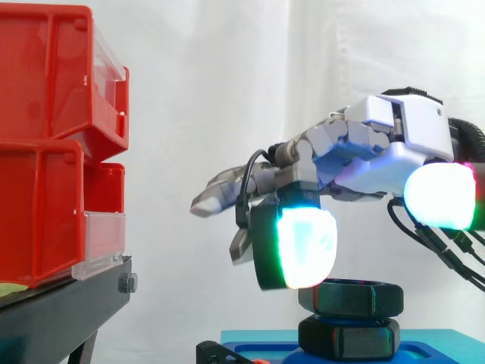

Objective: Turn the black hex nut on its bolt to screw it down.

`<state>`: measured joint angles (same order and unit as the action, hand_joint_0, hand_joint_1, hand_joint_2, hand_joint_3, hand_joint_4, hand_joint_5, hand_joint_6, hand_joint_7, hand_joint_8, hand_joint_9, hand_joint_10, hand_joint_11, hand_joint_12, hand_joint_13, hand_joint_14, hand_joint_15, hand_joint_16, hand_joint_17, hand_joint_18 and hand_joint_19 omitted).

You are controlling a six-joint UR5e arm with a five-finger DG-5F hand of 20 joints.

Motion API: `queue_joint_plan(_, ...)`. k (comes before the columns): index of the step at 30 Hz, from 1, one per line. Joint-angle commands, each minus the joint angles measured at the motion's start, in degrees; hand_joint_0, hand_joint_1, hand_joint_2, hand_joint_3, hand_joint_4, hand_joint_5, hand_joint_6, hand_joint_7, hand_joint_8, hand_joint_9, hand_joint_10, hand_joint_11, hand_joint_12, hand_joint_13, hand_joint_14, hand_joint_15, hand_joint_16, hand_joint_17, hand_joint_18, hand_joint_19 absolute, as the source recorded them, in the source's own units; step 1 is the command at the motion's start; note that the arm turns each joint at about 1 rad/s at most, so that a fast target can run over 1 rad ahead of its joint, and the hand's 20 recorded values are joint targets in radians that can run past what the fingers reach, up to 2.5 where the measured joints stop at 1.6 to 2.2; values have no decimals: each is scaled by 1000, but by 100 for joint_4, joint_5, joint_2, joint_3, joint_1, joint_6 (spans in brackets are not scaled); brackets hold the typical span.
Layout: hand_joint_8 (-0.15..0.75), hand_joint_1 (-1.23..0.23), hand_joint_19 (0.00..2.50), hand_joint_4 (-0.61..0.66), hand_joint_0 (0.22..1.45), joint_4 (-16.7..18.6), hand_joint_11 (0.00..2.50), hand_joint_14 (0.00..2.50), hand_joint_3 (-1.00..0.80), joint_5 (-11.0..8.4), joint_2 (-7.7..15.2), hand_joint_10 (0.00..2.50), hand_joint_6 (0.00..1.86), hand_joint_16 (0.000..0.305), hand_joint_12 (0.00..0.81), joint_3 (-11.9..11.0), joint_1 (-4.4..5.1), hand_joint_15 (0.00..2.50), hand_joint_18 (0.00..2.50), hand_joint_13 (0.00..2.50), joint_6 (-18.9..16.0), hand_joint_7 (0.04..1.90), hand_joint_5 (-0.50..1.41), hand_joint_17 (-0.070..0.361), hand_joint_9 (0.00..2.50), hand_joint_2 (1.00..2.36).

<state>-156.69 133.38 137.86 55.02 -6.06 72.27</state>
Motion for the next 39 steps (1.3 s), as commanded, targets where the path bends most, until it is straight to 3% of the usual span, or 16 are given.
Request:
queue_joint_plan(1,206,-383,358,121,445,341,346,5,-500,188,4,10,662,12,109,26,-71,141,0,371,-249,1027,-169,28,676,1000)
queue_joint_plan(6,204,-384,359,123,446,667,346,5,-500,294,4,12,661,12,108,96,-141,149,0,369,-477,1030,-169,28,677,1000)
queue_joint_plan(7,204,-384,358,123,446,904,347,6,-500,355,4,10,661,12,108,211,-177,144,0,369,-583,1030,-169,28,678,1000)
queue_joint_plan(9,205,-384,366,124,446,983,347,5,-500,373,4,11,660,12,108,246,-185,144,0,369,-627,1033,-169,28,678,1000)
queue_joint_plan(11,205,-384,366,124,445,1396,347,6,-500,425,4,12,660,12,108,413,-229,148,0,367,-926,1025,-169,28,680,1000)
queue_joint_plan(12,204,-384,366,124,445,1396,348,5,-500,425,4,11,659,12,109,413,-229,148,0,366,-926,1024,-168,28,680,1000)
queue_joint_plan(16,205,-385,366,127,446,1616,348,5,-500,417,4,10,654,12,109,378,-177,144,0,366,-1225,1027,-167,28,679,1000)
queue_joint_plan(21,202,-383,362,127,445,1642,347,7,-500,381,-5,11,638,12,109,316,-115,147,0,364,-1277,1047,-163,28,676,1000)
queue_joint_plan(26,204,-384,366,125,444,1642,348,5,-500,127,-5,10,624,13,110,281,34,147,0,365,-1277,1056,-159,29,678,1000)
queue_joint_plan(33,203,-383,366,127,444,1660,348,6,-500,-76,4,11,599,13,111,290,131,146,0,362,-1145,1097,-153,29,678,1000)
queue_joint_plan(34,205,-383,367,129,444,1677,347,6,-500,-216,13,11,599,13,111,448,166,147,0,362,-820,1097,-153,29,677,1000)
queue_joint_plan(37,206,-383,367,125,444,1915,354,5,-500,-287,13,12,595,13,112,676,201,147,0,362,-768,1105,-152,29,677,1000)
queue_joint_plan(39,203,-383,367,126,444,1941,352,5,-500,-295,13,11,592,13,112,685,210,151,0,362,-776,1112,-151,29,679,1000)
